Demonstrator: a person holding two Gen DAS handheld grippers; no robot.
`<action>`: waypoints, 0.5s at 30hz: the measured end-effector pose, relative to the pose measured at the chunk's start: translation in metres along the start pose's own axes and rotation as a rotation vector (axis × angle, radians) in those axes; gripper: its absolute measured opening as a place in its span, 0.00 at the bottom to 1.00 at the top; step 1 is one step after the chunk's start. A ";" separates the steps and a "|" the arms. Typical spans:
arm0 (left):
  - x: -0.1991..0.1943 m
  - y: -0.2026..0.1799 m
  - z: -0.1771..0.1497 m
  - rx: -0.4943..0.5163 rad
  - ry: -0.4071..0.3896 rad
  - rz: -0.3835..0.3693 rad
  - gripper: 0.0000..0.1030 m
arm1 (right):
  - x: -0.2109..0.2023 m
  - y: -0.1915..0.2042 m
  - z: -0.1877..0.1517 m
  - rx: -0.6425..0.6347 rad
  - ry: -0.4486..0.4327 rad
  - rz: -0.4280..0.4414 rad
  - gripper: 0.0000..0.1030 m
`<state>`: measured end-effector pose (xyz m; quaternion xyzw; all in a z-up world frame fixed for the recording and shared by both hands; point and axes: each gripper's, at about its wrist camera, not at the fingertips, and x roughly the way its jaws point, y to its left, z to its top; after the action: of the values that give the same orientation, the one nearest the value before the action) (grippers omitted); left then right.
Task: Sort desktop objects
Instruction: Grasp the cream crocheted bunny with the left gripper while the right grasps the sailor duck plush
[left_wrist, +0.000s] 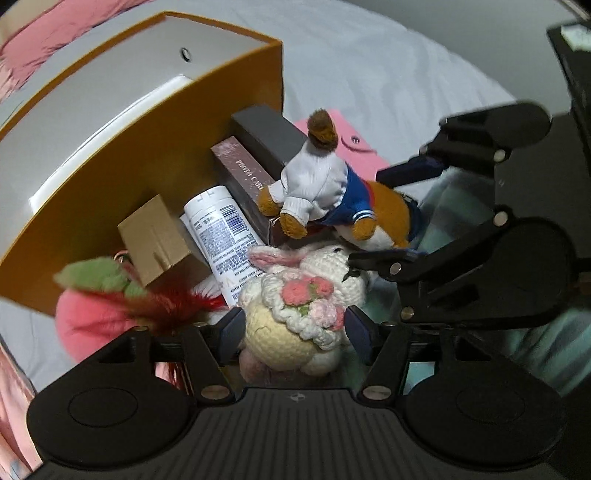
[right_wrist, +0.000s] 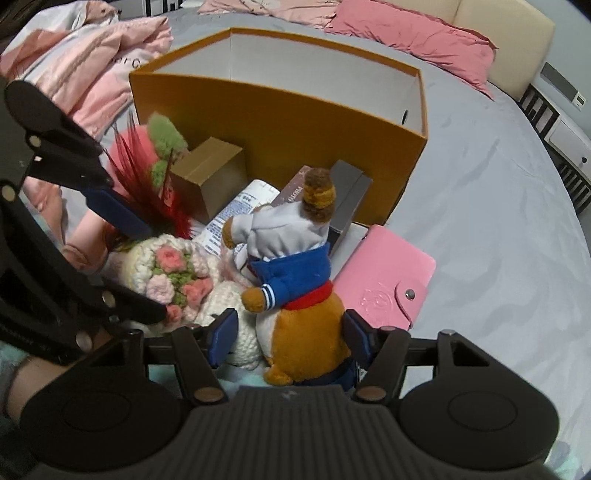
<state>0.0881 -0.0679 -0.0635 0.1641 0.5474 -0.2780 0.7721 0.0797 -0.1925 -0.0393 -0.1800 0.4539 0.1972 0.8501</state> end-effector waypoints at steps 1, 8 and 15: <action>0.004 -0.001 0.002 0.010 0.008 -0.007 0.71 | 0.002 -0.001 0.000 0.005 0.004 0.002 0.64; 0.024 0.015 0.002 -0.036 0.042 -0.075 0.75 | 0.019 -0.011 0.005 0.052 0.046 0.007 0.61; 0.025 -0.004 -0.011 0.062 0.027 0.003 0.70 | 0.018 -0.011 0.003 0.080 0.025 -0.002 0.54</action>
<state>0.0836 -0.0715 -0.0905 0.1924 0.5485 -0.2913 0.7598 0.0965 -0.1974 -0.0512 -0.1489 0.4716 0.1761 0.8511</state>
